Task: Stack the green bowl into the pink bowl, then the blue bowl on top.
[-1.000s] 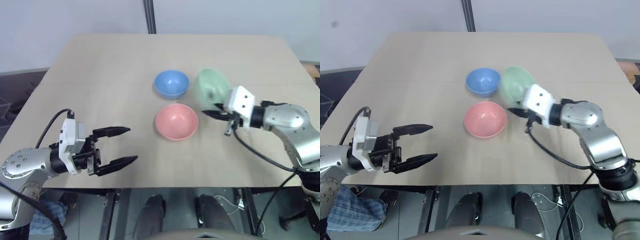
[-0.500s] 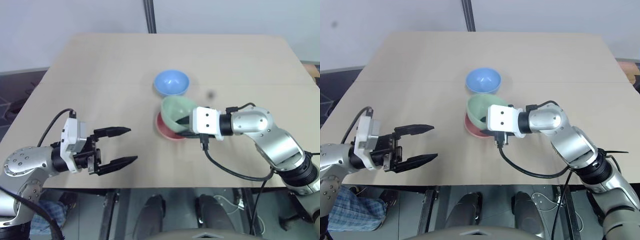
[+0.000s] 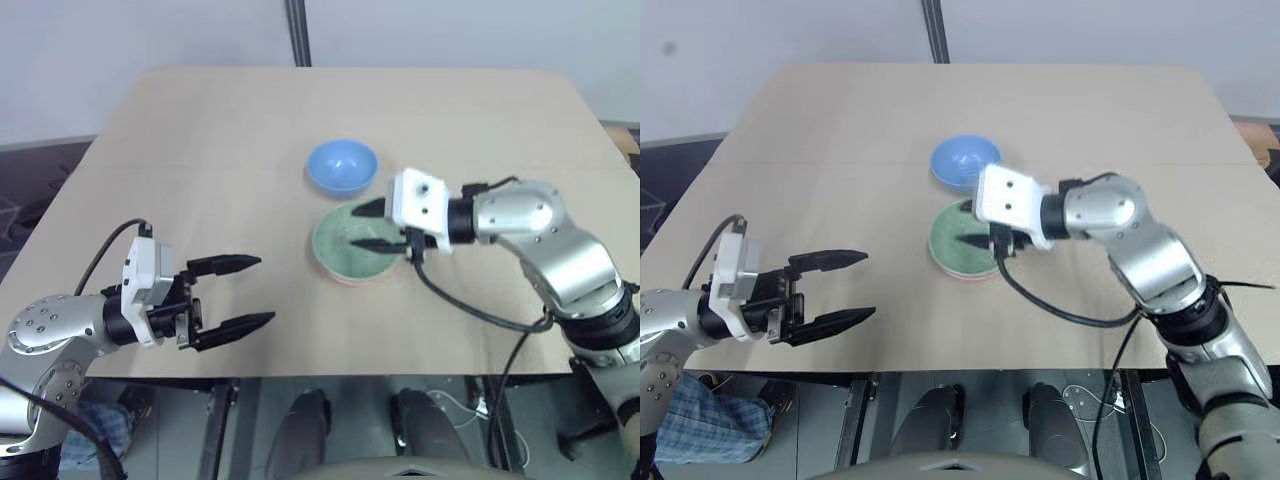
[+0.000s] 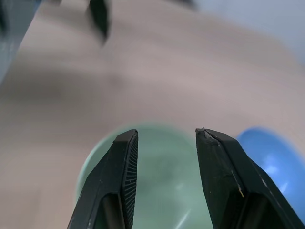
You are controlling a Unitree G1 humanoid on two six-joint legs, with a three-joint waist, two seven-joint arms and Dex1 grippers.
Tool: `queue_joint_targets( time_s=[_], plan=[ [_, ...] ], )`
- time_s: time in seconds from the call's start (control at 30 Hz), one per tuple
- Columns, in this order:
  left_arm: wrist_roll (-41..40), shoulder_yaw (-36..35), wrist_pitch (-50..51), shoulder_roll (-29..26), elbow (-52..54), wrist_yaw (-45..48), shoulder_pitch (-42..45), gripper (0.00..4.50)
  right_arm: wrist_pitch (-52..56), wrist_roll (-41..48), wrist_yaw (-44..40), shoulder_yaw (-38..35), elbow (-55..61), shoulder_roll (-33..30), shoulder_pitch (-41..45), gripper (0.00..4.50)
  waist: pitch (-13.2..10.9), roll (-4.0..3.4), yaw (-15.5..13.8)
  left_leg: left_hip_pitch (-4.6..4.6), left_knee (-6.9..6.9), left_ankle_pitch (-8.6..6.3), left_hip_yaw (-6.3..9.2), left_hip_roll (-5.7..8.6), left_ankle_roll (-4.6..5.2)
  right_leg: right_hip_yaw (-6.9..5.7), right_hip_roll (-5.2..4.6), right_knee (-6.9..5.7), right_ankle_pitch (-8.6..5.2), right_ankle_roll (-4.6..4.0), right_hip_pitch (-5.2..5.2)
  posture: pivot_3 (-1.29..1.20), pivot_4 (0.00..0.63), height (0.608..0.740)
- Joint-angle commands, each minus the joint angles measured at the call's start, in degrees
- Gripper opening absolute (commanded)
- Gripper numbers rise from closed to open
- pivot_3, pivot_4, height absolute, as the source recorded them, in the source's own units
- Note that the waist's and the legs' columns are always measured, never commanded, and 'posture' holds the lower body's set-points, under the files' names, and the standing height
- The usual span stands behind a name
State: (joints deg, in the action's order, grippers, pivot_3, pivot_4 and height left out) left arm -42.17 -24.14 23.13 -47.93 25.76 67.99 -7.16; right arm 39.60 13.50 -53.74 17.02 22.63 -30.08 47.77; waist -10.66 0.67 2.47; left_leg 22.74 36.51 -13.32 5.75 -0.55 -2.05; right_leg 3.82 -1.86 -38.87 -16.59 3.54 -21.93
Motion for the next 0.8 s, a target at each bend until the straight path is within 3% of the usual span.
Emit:
queue_joint_targets(
  time_s=[0.03, 0.4, 0.8],
  plan=[
    [-1.76, -2.25, -0.18, 0.85, -0.04, -2.64, 1.45, 4.50, 0.23, -1.24, 3.49, -0.73, -3.59, 2.19, 2.73, 2.00, 0.01, 0.01, -0.05, 0.01, 0.00, 0.00, 0.00, 0.00, 0.00, 0.00, 0.00, 0.00, 0.00, 0.00, 0.00, 0.00, 0.150, 0.740],
    [4.24, -5.05, -2.61, 3.76, -5.60, -16.33, 6.30, 4.50, -11.17, -14.02, 10.91, 5.71, -29.26, 10.48, 10.93, 2.00, 0.00, 0.00, 0.10, 0.10, -0.07, 0.01, -0.06, 0.05, -0.01, 0.05, -0.03, -0.04, 0.01, -0.01, -0.19, 0.00, 0.150, 0.740],
    [6.30, -6.19, -4.57, 4.83, -5.43, -18.61, 3.19, 4.50, -20.86, -22.93, 11.41, 9.70, -53.81, 19.51, 19.70, 2.00, 0.00, 0.00, 0.57, 0.41, -0.22, 0.02, -0.22, 0.04, -0.03, 0.20, -0.03, -0.12, 0.03, -0.04, -0.71, 0.00, 0.150, 0.740]
  ],
)
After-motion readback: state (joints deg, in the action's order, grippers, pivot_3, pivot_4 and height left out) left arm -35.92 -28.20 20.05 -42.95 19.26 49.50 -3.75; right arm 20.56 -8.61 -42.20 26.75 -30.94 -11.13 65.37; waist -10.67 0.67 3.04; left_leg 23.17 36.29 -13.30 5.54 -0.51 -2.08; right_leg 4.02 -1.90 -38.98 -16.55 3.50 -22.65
